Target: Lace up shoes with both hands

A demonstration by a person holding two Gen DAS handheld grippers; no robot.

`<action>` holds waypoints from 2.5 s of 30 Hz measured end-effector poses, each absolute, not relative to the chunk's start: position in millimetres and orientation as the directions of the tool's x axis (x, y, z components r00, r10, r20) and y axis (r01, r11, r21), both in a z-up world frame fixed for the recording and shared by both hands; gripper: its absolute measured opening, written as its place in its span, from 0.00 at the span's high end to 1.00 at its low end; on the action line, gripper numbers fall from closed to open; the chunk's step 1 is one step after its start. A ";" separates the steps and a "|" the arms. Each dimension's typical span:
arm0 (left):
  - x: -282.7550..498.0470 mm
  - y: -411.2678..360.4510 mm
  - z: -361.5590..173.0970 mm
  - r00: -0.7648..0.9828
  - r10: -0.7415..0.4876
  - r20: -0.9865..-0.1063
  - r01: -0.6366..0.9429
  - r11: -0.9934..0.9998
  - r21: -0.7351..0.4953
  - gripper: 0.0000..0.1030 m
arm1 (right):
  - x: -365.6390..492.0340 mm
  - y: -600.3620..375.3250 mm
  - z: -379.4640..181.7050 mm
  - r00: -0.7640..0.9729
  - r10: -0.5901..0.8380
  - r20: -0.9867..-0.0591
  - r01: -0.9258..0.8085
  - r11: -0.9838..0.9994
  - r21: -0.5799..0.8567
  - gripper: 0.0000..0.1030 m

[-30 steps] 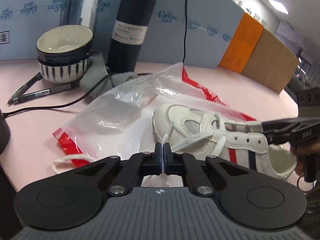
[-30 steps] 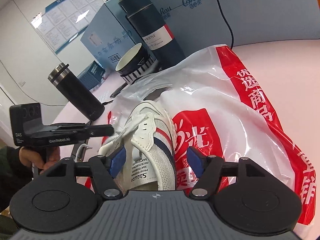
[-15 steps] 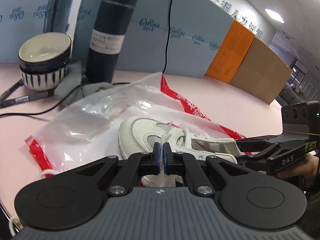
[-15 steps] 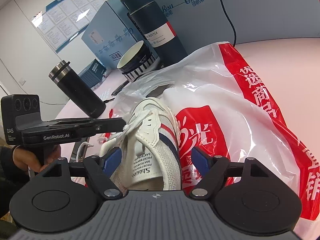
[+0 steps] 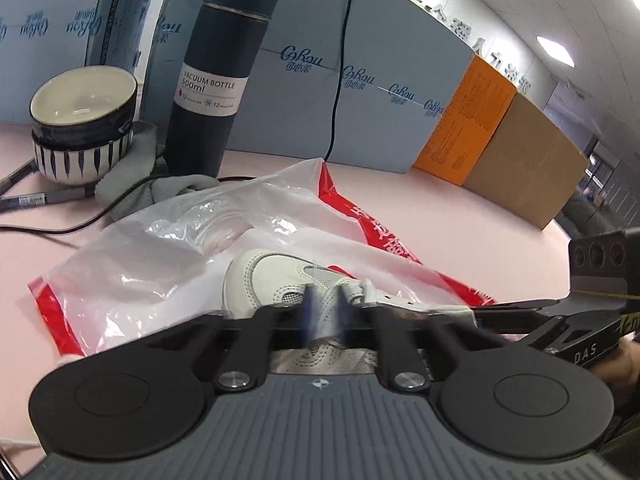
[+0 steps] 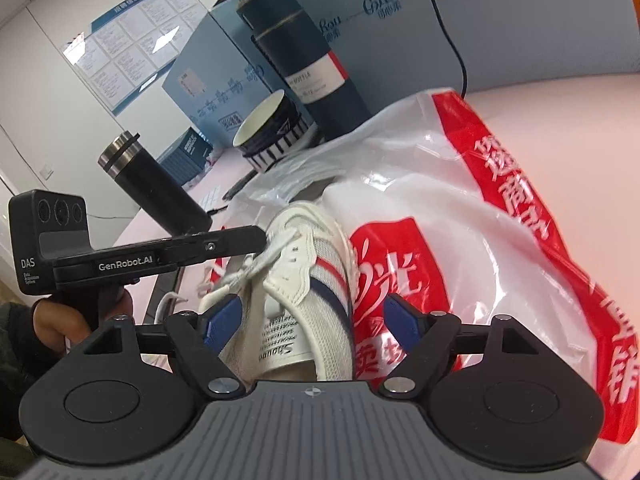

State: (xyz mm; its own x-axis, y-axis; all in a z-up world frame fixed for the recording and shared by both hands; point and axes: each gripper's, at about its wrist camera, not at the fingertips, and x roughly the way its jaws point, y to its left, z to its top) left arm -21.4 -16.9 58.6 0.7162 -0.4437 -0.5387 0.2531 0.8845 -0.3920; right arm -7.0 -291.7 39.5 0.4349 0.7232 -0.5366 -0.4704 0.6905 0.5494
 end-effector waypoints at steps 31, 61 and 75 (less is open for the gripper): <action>-46.5 -71.8 96.0 0.624 -0.425 -0.656 0.446 0.883 -0.148 0.98 | -51.8 -242.8 66.1 0.548 0.598 -0.585 -0.761 0.647 -0.053 0.83; -31.7 -103.6 77.3 0.592 -0.301 -0.748 0.365 0.927 -0.084 0.98 | 6.4 -345.4 -40.6 0.428 0.874 -0.230 0.238 0.137 0.961 0.85; -28.1 -104.3 77.5 0.581 -0.293 -0.759 0.338 0.936 -0.102 0.98 | 6.3 -346.4 -43.8 0.428 0.877 -0.219 0.259 0.113 0.959 0.85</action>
State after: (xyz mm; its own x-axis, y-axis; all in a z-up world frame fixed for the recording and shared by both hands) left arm -28.1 -104.3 77.5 0.5811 -0.2927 -0.7594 0.3383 0.9355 -0.1017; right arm 6.3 -346.4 -43.8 0.4278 0.8769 -0.2193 0.2593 0.1134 0.9591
